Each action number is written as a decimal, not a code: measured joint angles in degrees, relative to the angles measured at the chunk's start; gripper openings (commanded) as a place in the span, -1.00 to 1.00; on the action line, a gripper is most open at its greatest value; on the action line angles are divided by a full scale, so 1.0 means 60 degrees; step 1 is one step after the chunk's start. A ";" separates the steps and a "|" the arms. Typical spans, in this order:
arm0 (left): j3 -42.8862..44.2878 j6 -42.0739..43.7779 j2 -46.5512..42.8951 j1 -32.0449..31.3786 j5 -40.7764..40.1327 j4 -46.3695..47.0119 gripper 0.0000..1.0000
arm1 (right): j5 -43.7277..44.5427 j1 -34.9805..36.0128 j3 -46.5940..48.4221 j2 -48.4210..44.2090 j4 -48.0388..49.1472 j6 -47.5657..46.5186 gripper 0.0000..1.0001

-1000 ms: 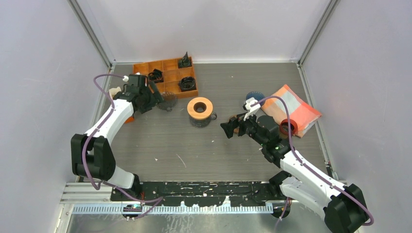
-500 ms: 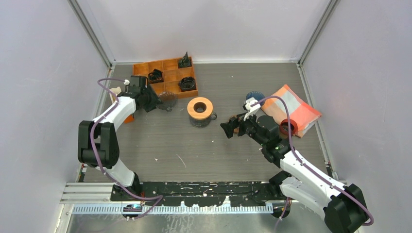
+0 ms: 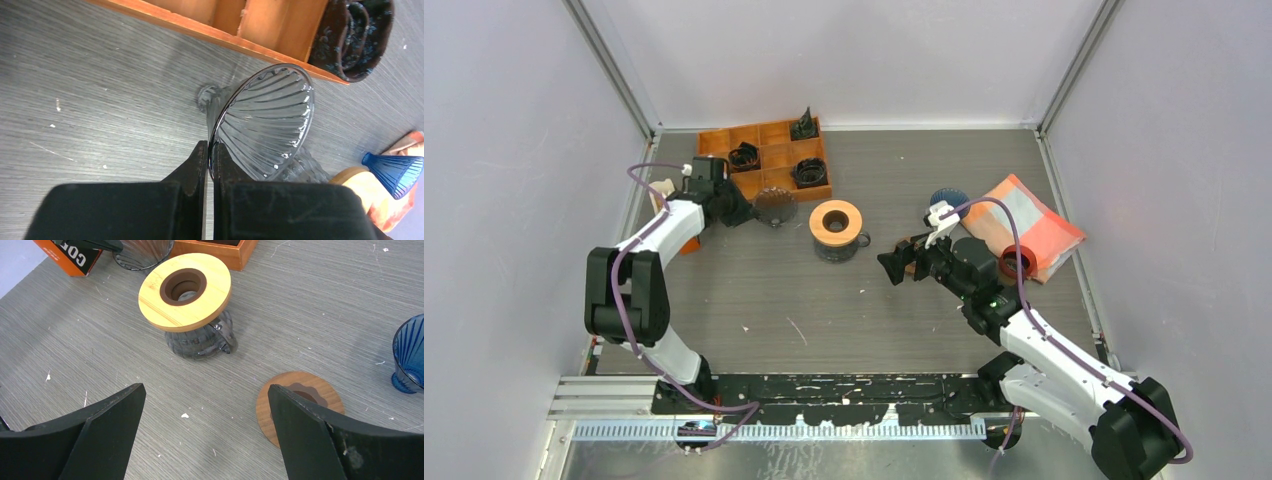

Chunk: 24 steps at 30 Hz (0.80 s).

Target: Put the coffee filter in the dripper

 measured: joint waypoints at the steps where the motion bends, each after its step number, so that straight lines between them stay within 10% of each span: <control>1: -0.0004 -0.0029 -0.0015 0.0000 0.0087 0.0062 -1.00 | 0.0000 0.0000 0.0000 0.0000 0.0000 0.0004 1.00; 24: -0.0444 -0.0641 -0.1851 0.0182 0.1931 0.0047 -1.00 | -0.0178 0.0000 0.1468 0.0729 -0.0215 -0.0007 1.00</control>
